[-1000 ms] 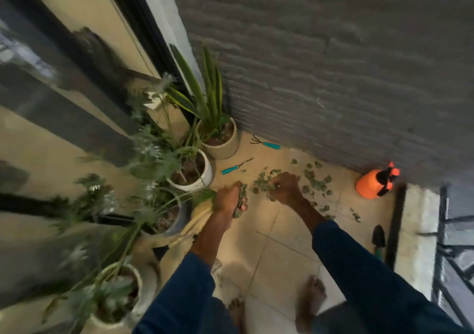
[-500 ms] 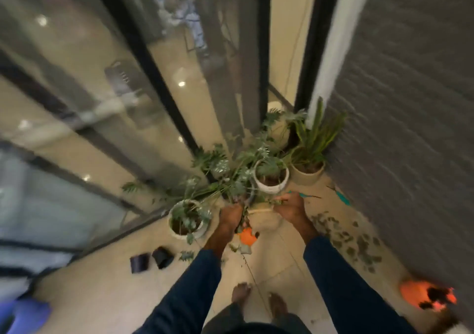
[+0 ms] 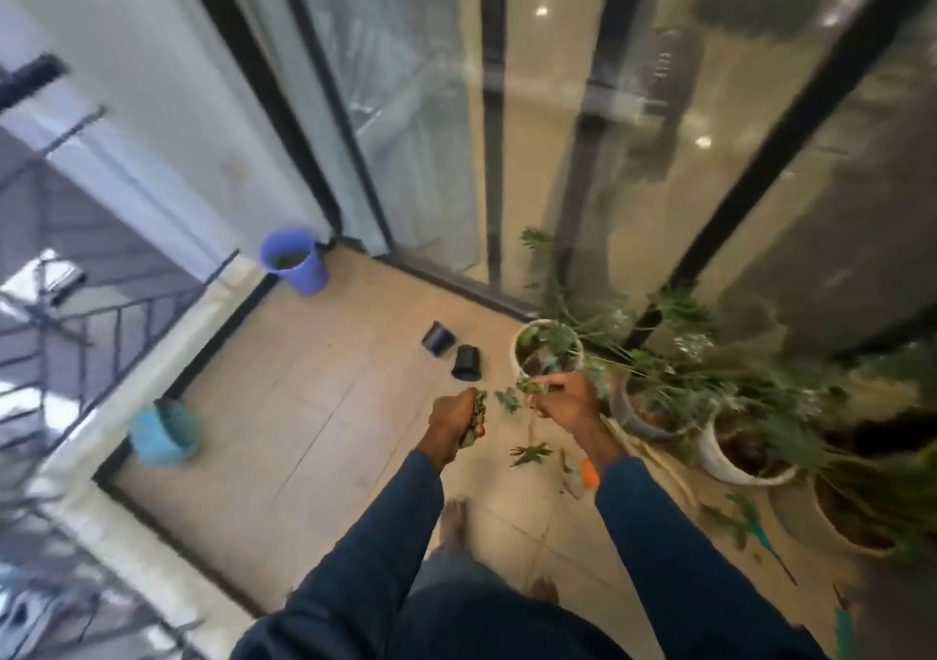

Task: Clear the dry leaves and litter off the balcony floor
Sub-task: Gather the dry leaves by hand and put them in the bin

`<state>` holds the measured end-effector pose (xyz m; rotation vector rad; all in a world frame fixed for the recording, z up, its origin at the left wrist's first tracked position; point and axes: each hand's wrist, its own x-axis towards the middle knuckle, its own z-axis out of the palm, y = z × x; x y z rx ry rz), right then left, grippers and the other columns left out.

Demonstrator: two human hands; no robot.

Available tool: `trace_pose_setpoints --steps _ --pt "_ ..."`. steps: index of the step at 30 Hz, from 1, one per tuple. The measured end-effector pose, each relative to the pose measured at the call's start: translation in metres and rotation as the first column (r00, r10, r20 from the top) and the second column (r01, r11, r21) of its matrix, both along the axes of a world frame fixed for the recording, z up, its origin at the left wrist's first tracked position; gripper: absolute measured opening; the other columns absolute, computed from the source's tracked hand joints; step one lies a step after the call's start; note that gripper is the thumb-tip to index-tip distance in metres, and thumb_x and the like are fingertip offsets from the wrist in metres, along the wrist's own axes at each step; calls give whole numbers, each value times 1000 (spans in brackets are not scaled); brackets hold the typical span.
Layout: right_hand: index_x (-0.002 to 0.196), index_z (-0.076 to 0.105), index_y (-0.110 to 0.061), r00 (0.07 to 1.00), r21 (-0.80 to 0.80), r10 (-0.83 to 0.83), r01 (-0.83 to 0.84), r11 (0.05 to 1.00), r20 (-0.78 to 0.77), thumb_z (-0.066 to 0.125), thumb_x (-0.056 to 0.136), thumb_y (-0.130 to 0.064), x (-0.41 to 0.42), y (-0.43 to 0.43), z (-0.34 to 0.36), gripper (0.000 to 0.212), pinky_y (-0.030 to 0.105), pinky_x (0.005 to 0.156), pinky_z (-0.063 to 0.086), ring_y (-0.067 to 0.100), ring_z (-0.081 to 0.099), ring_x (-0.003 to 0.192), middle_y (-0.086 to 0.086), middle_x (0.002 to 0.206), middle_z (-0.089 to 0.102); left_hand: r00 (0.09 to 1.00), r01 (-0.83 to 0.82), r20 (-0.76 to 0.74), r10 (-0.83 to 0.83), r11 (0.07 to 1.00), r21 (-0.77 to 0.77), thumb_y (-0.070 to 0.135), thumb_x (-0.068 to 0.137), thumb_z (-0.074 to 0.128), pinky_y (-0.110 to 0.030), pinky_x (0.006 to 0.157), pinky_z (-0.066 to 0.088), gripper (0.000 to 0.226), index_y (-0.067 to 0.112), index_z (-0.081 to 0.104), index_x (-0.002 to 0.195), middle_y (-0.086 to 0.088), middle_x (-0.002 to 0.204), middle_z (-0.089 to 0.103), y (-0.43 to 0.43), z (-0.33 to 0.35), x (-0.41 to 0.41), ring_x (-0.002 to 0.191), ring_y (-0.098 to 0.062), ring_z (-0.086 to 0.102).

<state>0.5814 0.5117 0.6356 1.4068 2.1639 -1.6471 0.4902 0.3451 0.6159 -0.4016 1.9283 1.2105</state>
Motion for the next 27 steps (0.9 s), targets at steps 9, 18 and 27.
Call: trace_pose_setpoints --steps 9,18,27 --pt "106 76 -1 977 -40 214 -213 976 12 82 73 4 -135 -104 3 34 39 67 62 17 63 62 12 77 75 965 -255 74 252 966 42 24 101 56 -22 44 43 33 8 63 73 -8 61 57 -125 -1 -100 46 -17 51" --pt "113 71 7 953 -72 302 -303 950 -33 80 75 10 -277 -194 12 39 18 48 54 17 60 59 10 78 69 931 -363 68 359 930 53 22 99 57 -22 43 39 33 10 63 69 -5 57 56 -223 17 -212 44 -16 51" --pt "107 75 3 881 -86 471 -474 876 -46 81 76 7 -410 -246 -2 32 30 66 61 20 64 68 14 85 75 876 -480 73 476 875 56 23 98 56 -21 46 33 33 16 61 67 -3 60 52 -277 16 -324 47 -14 48"
